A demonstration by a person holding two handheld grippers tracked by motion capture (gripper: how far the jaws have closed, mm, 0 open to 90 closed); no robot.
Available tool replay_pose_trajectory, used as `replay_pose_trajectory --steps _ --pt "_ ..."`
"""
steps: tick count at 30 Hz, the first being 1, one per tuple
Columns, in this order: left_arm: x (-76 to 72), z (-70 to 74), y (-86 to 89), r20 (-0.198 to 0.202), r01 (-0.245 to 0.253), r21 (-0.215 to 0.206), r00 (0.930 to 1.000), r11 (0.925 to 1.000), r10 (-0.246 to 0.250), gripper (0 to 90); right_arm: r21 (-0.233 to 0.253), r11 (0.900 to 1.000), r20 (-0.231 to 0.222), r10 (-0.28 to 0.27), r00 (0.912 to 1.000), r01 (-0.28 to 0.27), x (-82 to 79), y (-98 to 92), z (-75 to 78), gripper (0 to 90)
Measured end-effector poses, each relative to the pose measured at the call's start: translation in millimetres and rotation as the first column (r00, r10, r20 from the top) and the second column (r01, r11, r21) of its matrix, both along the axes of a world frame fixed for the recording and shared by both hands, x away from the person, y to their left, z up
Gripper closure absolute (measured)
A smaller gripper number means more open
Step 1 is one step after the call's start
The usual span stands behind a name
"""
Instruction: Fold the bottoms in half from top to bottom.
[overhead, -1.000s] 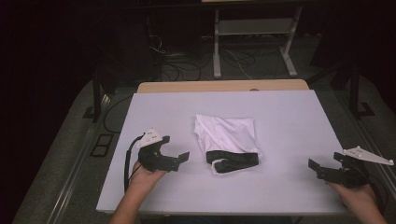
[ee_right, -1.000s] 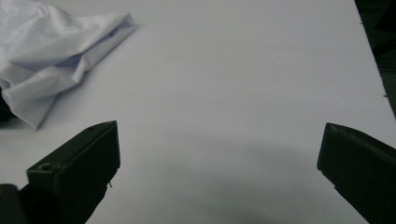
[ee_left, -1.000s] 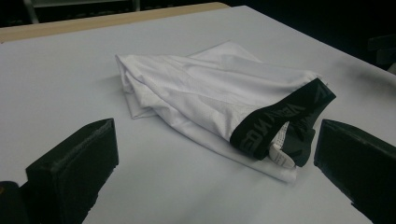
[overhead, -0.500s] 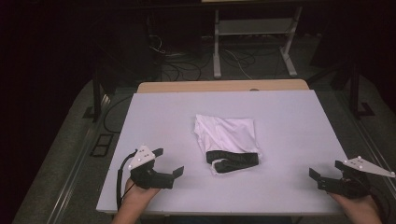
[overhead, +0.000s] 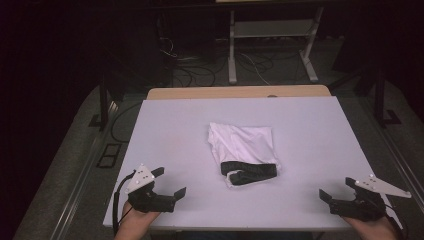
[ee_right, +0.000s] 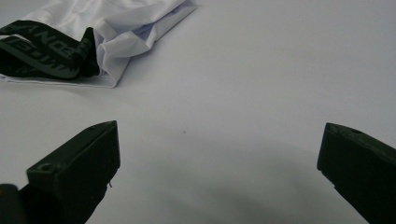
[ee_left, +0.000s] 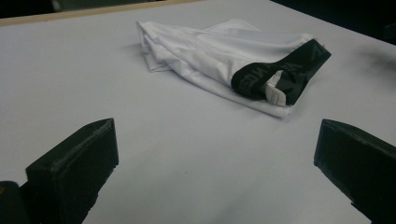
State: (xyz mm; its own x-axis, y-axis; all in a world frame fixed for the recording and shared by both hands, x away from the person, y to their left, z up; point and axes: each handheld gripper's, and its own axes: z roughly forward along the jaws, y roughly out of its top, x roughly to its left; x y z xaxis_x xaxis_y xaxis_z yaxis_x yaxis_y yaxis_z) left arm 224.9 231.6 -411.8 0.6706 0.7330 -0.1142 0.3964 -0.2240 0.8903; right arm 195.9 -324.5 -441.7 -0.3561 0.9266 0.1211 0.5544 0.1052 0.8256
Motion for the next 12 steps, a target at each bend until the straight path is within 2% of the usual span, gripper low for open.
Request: replay_pose_trajectory --steps 8,9,12 --pt "-1.4 -3.5 6.3 -0.011 -0.015 0.002 0.9998 0.9999 0.015 0.0 0.003 1.000 -0.002 0.004 1.0000 -0.004 -0.8 1.1 -0.8 0.0" --pt "0.1 -5.9 9.4 -0.022 -0.023 -0.004 0.9995 0.9997 0.023 0.0 0.003 1.000 -0.002 0.004 1.0000 -0.004 -0.8 1.1 -0.8 0.0" --pt "0.0 -4.1 8.9 -0.014 -0.023 -0.008 0.9997 0.9997 0.022 0.0 0.003 1.000 -0.006 0.003 1.0000 -0.003 0.8 -0.2 -2.6 0.0"
